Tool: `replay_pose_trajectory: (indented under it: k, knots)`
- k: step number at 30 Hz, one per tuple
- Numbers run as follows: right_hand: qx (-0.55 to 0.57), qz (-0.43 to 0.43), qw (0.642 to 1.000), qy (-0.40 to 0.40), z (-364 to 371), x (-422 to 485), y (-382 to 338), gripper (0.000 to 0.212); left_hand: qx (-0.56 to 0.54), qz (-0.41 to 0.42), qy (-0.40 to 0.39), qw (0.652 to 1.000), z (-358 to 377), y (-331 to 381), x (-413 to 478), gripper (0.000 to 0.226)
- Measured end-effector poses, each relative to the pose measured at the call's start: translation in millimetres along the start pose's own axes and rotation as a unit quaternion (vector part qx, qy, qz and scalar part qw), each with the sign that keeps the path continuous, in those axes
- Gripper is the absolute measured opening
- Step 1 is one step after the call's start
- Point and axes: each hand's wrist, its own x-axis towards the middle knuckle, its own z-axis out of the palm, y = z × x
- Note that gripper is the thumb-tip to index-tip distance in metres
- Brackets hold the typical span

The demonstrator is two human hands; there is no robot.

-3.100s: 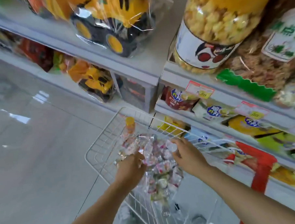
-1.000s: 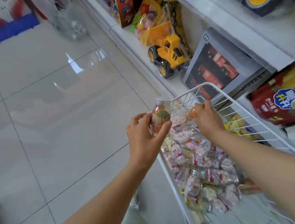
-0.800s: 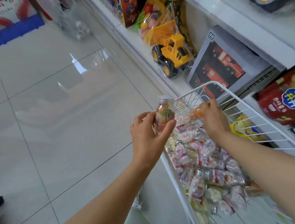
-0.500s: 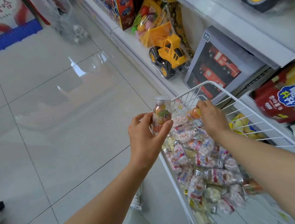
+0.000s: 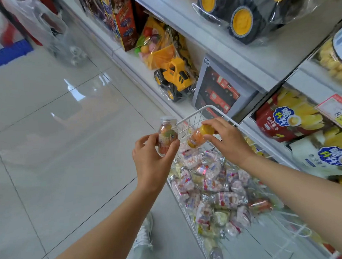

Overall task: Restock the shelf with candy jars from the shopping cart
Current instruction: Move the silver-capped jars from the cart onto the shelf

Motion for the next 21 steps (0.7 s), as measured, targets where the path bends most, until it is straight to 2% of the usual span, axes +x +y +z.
replay_pose_trajectory:
  k: [5, 8, 12, 14, 21]
  knots:
    - [0.077, 0.025, 0.995, 0.049, -61.6, -17.5, -29.5, 0.036, -0.032, 0.018, -0.044, 0.998, 5.1, 49.7, -8.8, 0.036]
    - [0.133, 0.061, 0.985, 0.095, -111.6, -32.9, -46.6, 0.033, -0.087, 0.035, -0.068, 0.993, 8.8, 94.2, -16.1, 0.028]
    - [0.226, 0.096, 0.952, 0.181, -188.6, -62.6, -66.5, 0.026, -0.179, 0.063, -0.132, 0.973, 15.0, 161.4, -34.2, 0.011]
    - [0.258, 0.102, 0.933, 0.228, -229.3, -82.2, -79.7, 0.028, -0.204, 0.09, -0.167, 0.96, 18.5, 194.7, -46.7, 0.014]
    - [0.219, 0.07, 0.895, 0.383, -361.8, -165.6, -122.3, 0.028, -0.252, 0.165, -0.305, 0.903, 36.3, 325.9, -114.6, 0.025]
